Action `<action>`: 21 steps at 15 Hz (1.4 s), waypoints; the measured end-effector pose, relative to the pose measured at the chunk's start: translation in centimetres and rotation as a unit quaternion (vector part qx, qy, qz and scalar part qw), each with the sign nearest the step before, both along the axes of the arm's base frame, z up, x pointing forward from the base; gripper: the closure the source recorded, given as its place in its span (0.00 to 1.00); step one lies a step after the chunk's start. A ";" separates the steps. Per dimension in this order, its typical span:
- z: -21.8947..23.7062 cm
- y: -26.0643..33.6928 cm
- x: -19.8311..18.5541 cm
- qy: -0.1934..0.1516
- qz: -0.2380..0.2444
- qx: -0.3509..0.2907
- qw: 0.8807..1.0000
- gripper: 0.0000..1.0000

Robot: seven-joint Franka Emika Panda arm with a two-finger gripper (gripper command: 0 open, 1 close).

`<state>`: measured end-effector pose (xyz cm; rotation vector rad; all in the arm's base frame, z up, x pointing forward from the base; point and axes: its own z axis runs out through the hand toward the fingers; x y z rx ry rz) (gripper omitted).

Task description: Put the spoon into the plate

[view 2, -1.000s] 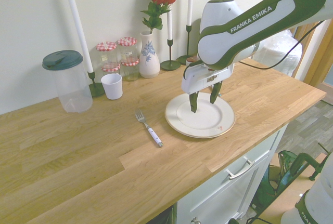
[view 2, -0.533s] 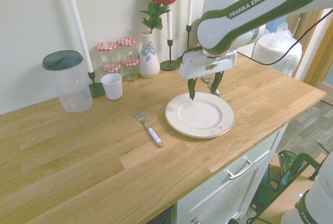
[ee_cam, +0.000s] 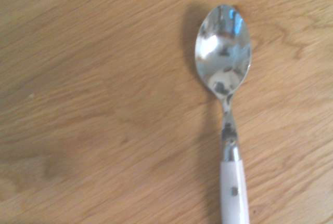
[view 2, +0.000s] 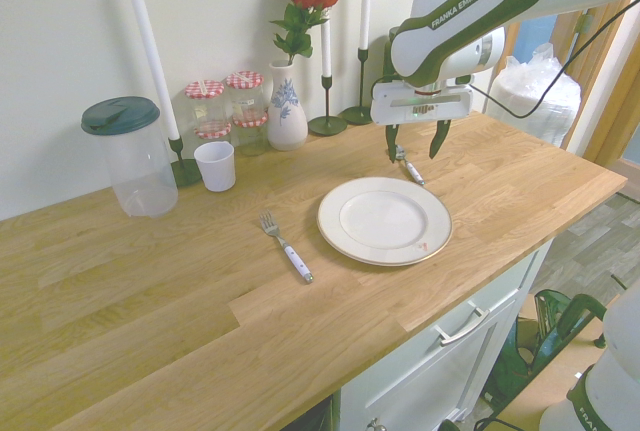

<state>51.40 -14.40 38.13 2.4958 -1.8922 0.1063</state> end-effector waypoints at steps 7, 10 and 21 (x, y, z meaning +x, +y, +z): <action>-3.0 -1.9 1.7 0.024 0.003 0.003 1.000 1.00; -3.2 -2.0 1.7 0.024 0.007 0.004 1.000 1.00; -4.1 -1.0 1.7 0.026 0.066 0.025 0.997 1.00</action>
